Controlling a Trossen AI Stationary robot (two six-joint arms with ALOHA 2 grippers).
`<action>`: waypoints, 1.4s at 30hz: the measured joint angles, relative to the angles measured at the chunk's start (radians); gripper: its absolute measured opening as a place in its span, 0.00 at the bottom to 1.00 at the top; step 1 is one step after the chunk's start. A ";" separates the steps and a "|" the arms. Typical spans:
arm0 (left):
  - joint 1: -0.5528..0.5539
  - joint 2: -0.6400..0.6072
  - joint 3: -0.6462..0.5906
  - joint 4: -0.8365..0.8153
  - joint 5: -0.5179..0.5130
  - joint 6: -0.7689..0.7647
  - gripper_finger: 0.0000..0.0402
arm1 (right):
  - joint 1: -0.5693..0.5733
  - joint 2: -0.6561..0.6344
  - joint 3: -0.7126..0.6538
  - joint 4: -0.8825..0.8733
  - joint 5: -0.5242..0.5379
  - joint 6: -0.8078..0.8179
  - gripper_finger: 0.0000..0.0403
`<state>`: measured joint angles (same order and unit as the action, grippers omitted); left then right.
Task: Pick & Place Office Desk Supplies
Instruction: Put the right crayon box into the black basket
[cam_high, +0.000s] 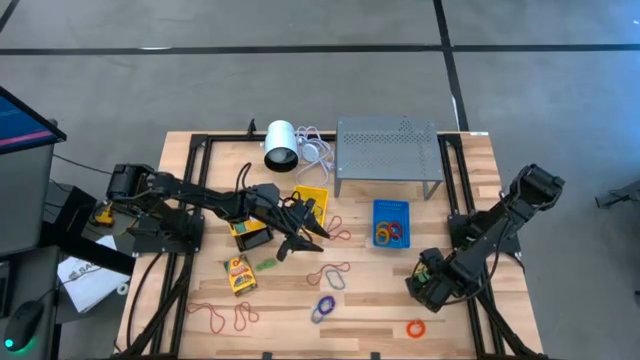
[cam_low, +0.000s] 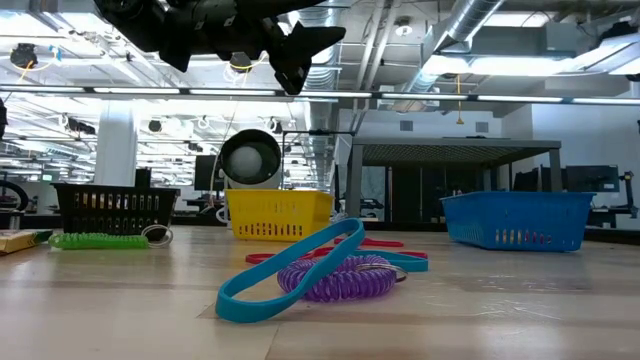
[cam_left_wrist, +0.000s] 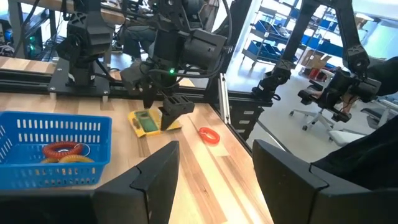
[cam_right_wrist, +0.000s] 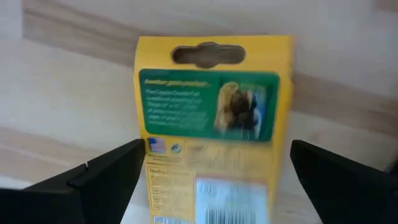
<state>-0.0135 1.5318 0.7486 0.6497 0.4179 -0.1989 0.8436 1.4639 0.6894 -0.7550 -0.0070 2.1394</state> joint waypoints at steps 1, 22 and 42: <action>0.000 0.000 0.000 -0.002 0.000 0.000 0.50 | 0.000 0.000 -0.009 0.025 -0.001 0.000 0.99; 0.000 0.000 0.000 -0.007 0.000 0.007 0.50 | -0.002 0.002 -0.025 0.054 0.000 0.058 0.98; 0.000 0.000 0.000 -0.006 0.000 0.010 0.50 | -0.011 0.027 -0.008 0.056 -0.003 0.071 0.76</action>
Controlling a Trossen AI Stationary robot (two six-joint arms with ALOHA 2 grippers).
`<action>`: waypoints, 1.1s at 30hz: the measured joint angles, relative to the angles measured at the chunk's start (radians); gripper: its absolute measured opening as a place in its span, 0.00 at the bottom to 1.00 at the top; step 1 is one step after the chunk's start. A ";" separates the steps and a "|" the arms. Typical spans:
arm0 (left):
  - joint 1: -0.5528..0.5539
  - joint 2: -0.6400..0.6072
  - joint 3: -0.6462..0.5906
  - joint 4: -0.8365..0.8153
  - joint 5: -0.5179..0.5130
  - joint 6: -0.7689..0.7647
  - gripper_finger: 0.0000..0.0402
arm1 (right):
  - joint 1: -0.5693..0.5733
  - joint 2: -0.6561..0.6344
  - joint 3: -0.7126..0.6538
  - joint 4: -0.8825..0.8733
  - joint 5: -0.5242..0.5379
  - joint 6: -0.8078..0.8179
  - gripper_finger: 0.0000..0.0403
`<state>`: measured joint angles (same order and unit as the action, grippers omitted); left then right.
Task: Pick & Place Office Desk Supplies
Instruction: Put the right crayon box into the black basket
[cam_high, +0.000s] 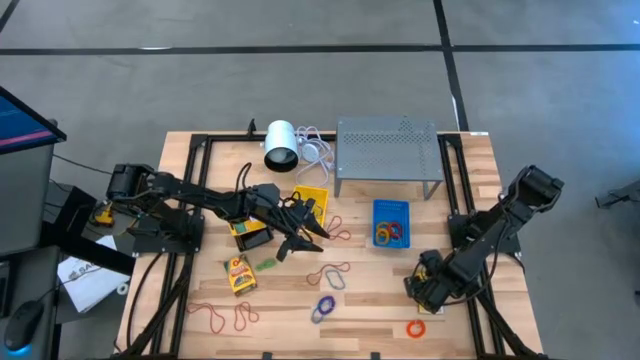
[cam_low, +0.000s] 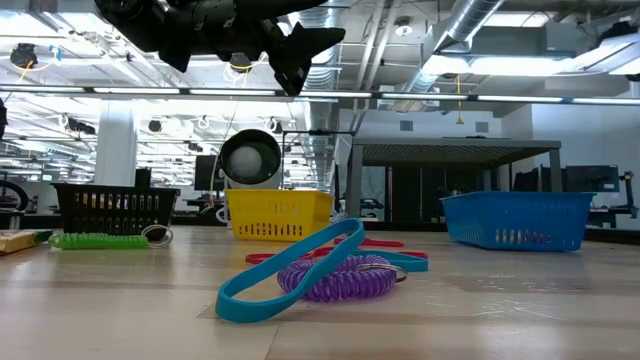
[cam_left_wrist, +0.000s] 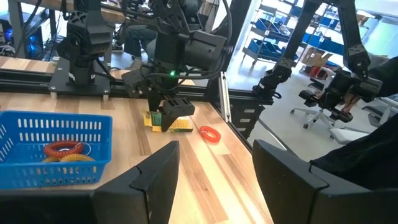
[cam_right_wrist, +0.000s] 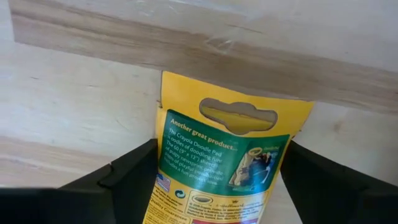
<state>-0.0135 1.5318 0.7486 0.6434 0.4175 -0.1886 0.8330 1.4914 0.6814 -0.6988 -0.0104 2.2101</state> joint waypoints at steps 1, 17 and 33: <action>0.000 0.000 0.000 0.000 0.000 0.000 0.50 | 0.000 0.001 0.005 -0.003 0.003 -0.004 0.76; 0.000 -0.011 0.000 -0.009 0.000 0.001 0.50 | -0.002 -0.066 0.049 -0.050 0.080 -0.019 0.75; 0.007 -0.309 0.001 -0.276 -0.035 0.087 0.50 | -0.047 -0.402 0.049 -0.104 0.498 -0.215 0.75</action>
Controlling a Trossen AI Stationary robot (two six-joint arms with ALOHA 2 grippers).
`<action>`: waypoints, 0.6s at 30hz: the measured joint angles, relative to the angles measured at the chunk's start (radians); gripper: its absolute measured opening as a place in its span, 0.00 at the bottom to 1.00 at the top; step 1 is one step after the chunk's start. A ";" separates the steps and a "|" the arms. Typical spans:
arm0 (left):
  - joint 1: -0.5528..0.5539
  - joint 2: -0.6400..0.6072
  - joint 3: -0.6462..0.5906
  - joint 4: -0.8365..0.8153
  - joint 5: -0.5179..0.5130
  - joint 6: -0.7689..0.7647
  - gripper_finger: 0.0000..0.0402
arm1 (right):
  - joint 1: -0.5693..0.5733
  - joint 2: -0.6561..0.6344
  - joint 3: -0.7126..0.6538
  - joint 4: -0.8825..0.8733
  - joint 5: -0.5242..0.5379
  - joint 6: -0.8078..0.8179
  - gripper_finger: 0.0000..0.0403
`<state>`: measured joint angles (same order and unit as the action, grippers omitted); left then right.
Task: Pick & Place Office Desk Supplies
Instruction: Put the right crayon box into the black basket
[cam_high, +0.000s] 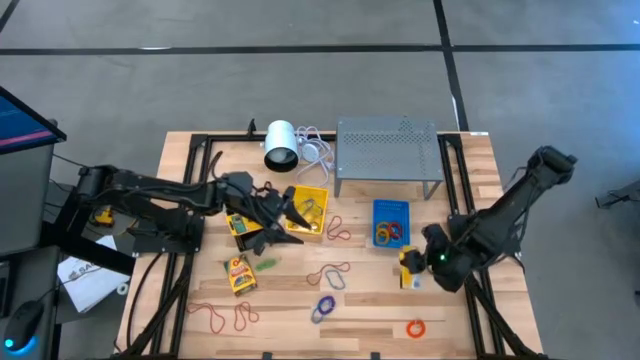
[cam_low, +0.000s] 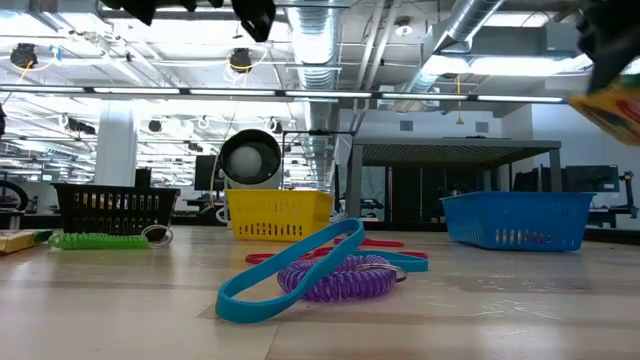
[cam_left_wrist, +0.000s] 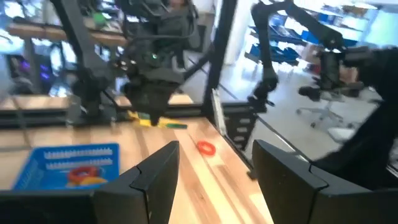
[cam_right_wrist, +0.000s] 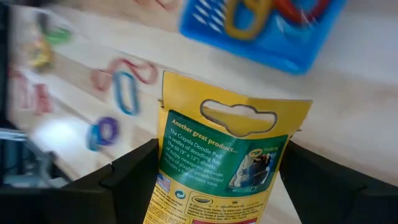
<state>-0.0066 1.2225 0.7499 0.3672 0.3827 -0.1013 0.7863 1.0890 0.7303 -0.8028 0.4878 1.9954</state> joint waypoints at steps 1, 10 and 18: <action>0.002 -0.008 0.000 -0.012 -0.030 -0.001 0.50 | -0.010 -0.017 0.000 0.004 0.017 -0.032 0.75; 0.003 0.174 -0.001 0.219 -0.129 -0.229 0.50 | -0.190 -0.121 0.000 0.183 0.093 -0.463 0.75; -0.013 0.292 0.010 0.457 -0.173 -0.435 0.50 | -0.352 -0.153 0.001 0.440 0.058 -0.851 0.75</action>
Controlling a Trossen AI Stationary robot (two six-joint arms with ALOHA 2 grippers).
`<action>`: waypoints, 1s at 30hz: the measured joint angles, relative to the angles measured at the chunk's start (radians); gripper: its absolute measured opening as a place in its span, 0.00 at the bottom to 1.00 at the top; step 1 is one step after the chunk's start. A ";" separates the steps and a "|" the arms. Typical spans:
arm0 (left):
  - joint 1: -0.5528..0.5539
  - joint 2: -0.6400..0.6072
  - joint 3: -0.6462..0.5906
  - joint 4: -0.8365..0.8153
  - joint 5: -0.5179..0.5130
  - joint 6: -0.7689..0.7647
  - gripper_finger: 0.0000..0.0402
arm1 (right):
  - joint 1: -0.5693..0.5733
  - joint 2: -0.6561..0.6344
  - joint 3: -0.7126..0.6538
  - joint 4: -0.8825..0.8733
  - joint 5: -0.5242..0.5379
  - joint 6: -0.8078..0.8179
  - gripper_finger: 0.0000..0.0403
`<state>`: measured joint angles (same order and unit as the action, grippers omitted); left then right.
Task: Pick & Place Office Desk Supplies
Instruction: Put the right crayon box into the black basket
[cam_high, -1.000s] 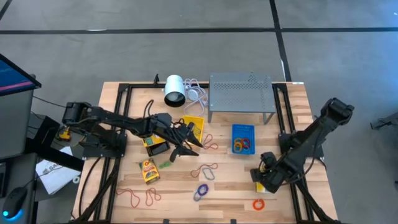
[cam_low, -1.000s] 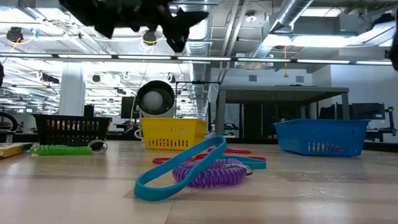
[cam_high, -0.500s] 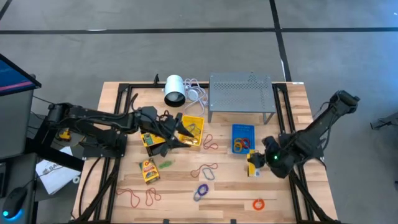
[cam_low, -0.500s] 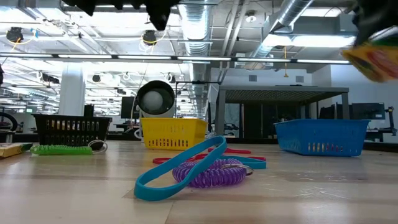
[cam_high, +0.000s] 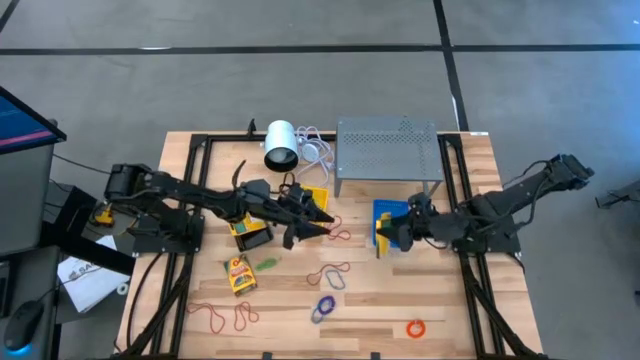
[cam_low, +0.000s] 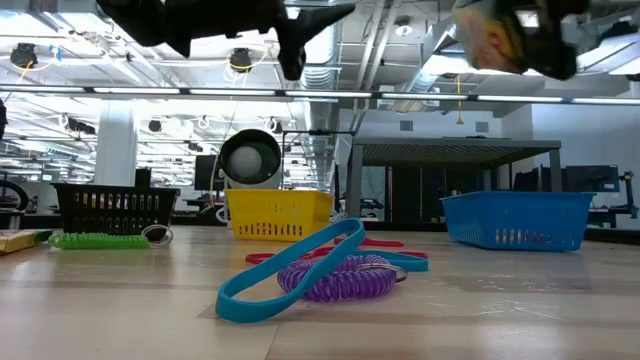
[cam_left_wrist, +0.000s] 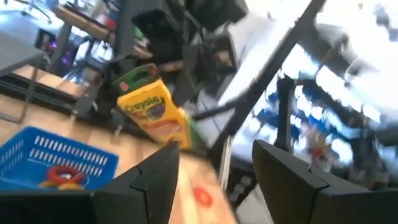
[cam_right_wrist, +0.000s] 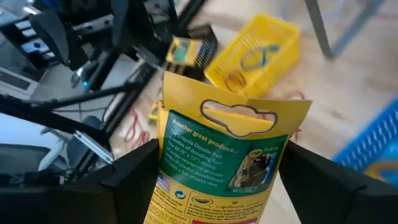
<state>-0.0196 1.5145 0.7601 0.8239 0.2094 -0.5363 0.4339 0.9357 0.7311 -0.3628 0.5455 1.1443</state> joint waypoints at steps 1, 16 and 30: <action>-0.003 0.005 0.008 0.002 -0.048 -0.017 0.50 | -0.018 -0.003 0.000 0.017 -0.004 -0.033 0.75; -0.054 0.016 0.091 -0.102 -0.281 0.017 0.50 | -0.205 0.012 0.000 0.293 -0.075 -0.409 0.75; -0.127 0.016 0.308 -0.590 -0.706 0.163 0.48 | -0.362 0.165 0.029 0.448 -0.021 -0.609 0.75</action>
<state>-0.1467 1.5306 1.0683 0.2343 -0.4968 -0.3736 0.0717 1.1005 0.7597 0.0855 0.5248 0.5349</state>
